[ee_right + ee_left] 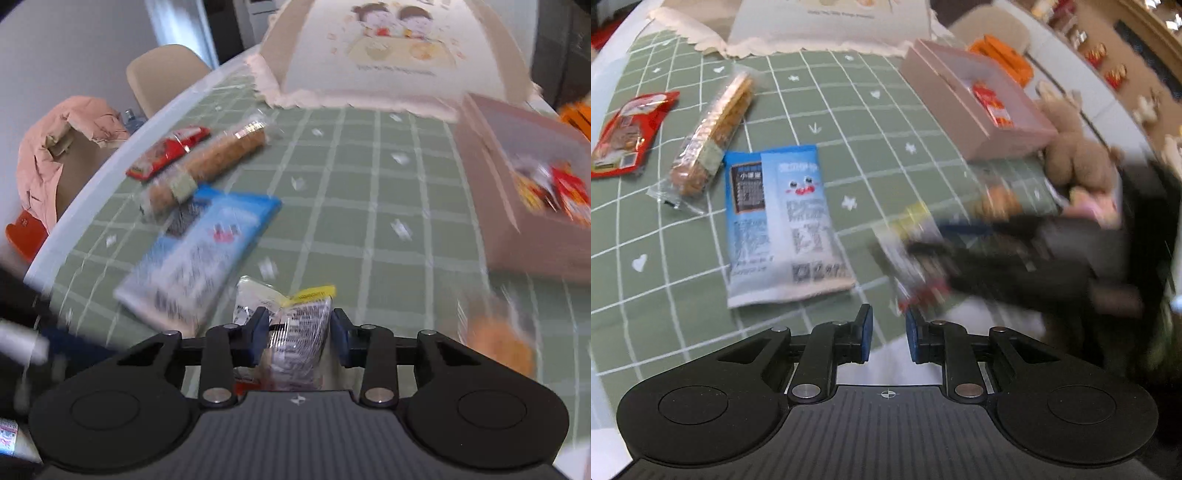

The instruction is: Organize snacks

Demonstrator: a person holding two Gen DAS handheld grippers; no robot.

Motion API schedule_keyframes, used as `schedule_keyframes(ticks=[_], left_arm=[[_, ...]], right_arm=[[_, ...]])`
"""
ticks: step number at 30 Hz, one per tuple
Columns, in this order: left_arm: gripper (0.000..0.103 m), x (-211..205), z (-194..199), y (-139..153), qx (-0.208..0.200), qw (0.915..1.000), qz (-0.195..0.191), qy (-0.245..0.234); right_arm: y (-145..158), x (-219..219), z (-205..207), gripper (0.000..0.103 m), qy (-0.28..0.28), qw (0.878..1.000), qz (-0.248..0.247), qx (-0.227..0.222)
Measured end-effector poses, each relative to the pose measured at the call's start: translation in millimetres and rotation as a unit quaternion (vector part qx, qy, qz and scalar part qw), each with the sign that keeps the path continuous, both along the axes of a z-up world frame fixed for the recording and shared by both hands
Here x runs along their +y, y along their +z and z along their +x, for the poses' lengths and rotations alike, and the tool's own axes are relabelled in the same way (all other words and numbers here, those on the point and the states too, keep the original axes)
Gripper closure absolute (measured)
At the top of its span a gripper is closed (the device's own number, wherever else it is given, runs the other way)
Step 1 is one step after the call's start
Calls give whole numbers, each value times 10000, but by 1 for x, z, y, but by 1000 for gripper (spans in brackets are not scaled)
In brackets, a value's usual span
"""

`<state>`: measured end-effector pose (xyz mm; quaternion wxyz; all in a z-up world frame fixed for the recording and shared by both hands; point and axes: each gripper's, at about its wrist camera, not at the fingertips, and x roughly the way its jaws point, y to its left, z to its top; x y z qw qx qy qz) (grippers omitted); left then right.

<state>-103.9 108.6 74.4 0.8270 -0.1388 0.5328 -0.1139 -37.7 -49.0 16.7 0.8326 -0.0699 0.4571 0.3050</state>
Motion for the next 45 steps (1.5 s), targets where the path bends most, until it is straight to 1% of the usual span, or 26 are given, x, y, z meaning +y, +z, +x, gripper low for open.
schedule_keyframes(ticks=[2,4,5,7,9,10,11,12,13,15,16,18,20,21,22,23,25,26,27,28,30,33,37,41,43,45], left_arm=[[81,-4,7,-3,-38,9998,-72,207],[81,-17,15,-7,-67,9994,-127,317],[81,-23,18,-7,-99,9994,-107,314],[81,-47,20,-3,-342,9994,93,53],[80,-77,17,2,-597,9964,418,-440],[80,-95,17,1,-675,9923,625,-833],[75,-111,16,-2,-726,9867,855,-1176],[75,-125,13,-7,-775,9790,1149,-1498],[75,-138,10,-14,-806,9692,1482,-1796],[75,-146,5,-25,-758,9581,1828,-2069],[75,-144,4,-30,-708,9559,1966,-2065],[75,-134,6,-33,-709,9534,2276,-1849],[75,-118,11,-32,-721,9526,2566,-1465],[77,-108,16,-30,-680,9548,2633,-1198],[77,-100,20,-27,-637,9586,2592,-996],[76,-93,23,-23,-601,9644,2436,-836],[76,-83,26,-11,-595,9800,1779,-663],[76,-82,26,-6,-659,9836,1544,-653],[75,-86,26,-1,-775,9843,1415,-710],[75,-92,27,1,-869,9826,1430,-808],[73,-105,30,-2,-985,9749,1693,-1054],[73,-122,36,-19,-876,9636,2146,-1331],[68,-132,38,-28,-906,9497,2401,-1793],[62,-134,38,-30,-885,9455,2423,-1985],[62,-134,40,-29,-854,9474,2377,-1966],[62,-136,42,-30,-855,9473,2377,-1970]], right_arm=[[8,-23,-14,65,-124,9998,125,5],[20,-47,-26,49,-390,9990,160,-146],[27,-60,-30,46,-618,9976,119,-274],[34,-81,-34,46,-955,9946,23,-396],[37,-103,-33,45,-1320,9903,-73,-433],[35,-111,-31,45,-1454,9885,-98,-412],[33,-119,-29,45,-1597,9865,-121,-355],[31,-127,-26,45,-1713,9847,-129,-282],[28,-134,-25,45,-1809,9832,-124,-217],[24,-143,-23,45,-1904,9815,-129,-163],[22,-145,-23,45,-1925,9810,-156,-155],[16,-150,-23,45,-1950,9805,-193,-111],[8,-149,-21,45,-1958,9805,-168,-14],[4,-149,-20,45,-1952,9806,-153,53],[0,-147,-19,45,-1938,9809,-148,108],[-3,-146,-18,46,-1912,9813,-141,162],[-7,-143,-18,44,-1863,9822,-121,206],[-8,-139,-19,43,-1858,9824,-132,160],[-9,-137,-20,41,-1840,9827,-154,111],[-10,-135,-22,40,-1834,9829,-175,67],[-10,-132,-24,39,-1851,9825,-228,1],[-11,-125,-25,36,-1832,9823,-378,-92],[-12,-121,-26,35,-1841,9815,-490,-166],[-13,-121,-24,34,-1936,9798,-477,-176],[-12,-120,-22,33,-1994,9786,-494,-130],[-12,-119,-21,32,-2030,9779,-494,-89]])
